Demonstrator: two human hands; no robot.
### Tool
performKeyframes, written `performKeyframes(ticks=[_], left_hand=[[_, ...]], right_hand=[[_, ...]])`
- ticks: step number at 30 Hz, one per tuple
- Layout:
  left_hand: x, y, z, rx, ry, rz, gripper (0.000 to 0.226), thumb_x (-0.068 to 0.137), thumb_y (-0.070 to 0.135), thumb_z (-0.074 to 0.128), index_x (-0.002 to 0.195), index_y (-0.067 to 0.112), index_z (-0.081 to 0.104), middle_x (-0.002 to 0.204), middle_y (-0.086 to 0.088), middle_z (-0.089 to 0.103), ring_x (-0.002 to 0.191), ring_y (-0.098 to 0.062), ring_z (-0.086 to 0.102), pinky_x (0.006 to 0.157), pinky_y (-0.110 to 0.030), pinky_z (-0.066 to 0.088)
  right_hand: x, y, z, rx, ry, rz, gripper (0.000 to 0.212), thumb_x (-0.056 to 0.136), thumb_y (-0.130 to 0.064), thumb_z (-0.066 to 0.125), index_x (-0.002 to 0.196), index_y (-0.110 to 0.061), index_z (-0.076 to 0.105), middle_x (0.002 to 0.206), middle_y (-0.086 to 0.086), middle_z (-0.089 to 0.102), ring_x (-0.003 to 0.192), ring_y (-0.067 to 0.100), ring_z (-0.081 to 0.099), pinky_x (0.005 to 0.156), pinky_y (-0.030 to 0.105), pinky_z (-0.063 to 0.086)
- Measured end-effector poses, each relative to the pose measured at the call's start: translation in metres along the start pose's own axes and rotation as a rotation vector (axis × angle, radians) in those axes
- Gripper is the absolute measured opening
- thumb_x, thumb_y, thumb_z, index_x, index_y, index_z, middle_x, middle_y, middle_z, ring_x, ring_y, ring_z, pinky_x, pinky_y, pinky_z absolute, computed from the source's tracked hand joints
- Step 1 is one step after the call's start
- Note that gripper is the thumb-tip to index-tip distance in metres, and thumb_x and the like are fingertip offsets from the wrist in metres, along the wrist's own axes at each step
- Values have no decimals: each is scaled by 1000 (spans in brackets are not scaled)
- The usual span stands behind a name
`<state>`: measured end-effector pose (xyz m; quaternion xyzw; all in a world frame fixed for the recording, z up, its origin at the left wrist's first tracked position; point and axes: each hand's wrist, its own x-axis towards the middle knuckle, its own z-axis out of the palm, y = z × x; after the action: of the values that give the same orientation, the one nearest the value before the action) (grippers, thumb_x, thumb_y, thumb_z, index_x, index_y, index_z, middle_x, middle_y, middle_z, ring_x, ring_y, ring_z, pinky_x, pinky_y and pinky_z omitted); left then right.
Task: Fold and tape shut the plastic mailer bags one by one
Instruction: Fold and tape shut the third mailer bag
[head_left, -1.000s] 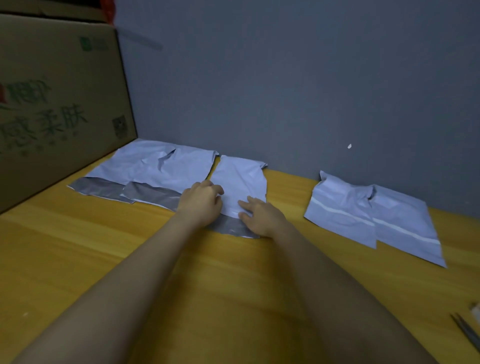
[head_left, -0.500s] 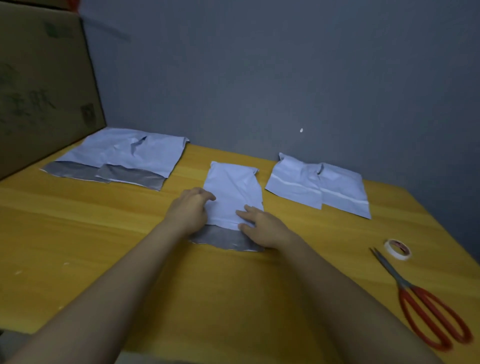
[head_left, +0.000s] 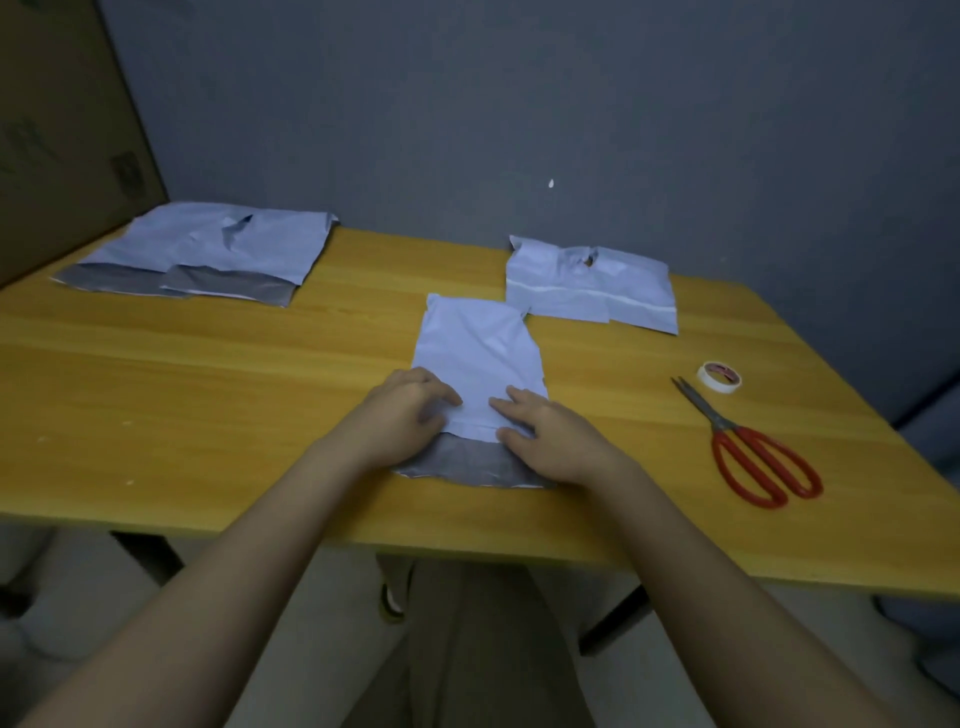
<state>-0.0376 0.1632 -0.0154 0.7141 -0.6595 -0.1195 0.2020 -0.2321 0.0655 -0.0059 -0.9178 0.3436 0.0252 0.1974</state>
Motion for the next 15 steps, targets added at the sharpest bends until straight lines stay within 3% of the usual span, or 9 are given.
performKeyframes(ticks=[4, 9, 11, 15], left_hand=[[-15, 8, 5, -2, -16, 52, 29, 90, 13, 57, 119, 18, 62, 117, -5, 54, 116, -22, 46, 97, -32, 38], [-28, 6, 7, -46, 49, 107, 24, 91, 16, 58, 113, 17, 66, 110, -1, 60, 109, -18, 51, 95, -33, 42], [-33, 1, 8, -51, 56, 124, 24, 91, 27, 59, 112, 18, 67, 110, 2, 61, 108, -16, 52, 95, -35, 43], [-42, -5, 8, -88, 16, 112, 54, 78, 61, 47, 112, 23, 65, 113, 9, 60, 111, -11, 52, 98, -35, 43]], right_hand=[[-17, -2, 9, 10, 116, -49, 50, 101, -34, 41, 149, -27, 28, 159, -3, 15, 147, 14, 11, 119, 37, 10], [-37, -12, 15, 166, 362, -151, 35, 92, -24, 62, 126, -17, 62, 135, -1, 55, 125, 13, 47, 104, 24, 36], [-45, -14, 18, 164, 351, -163, 36, 87, -29, 67, 121, -19, 65, 130, -4, 58, 121, 10, 49, 102, 22, 37], [-53, -11, 26, 106, 304, -162, 46, 83, -43, 69, 125, -25, 62, 138, -8, 50, 128, 8, 41, 105, 22, 32]])
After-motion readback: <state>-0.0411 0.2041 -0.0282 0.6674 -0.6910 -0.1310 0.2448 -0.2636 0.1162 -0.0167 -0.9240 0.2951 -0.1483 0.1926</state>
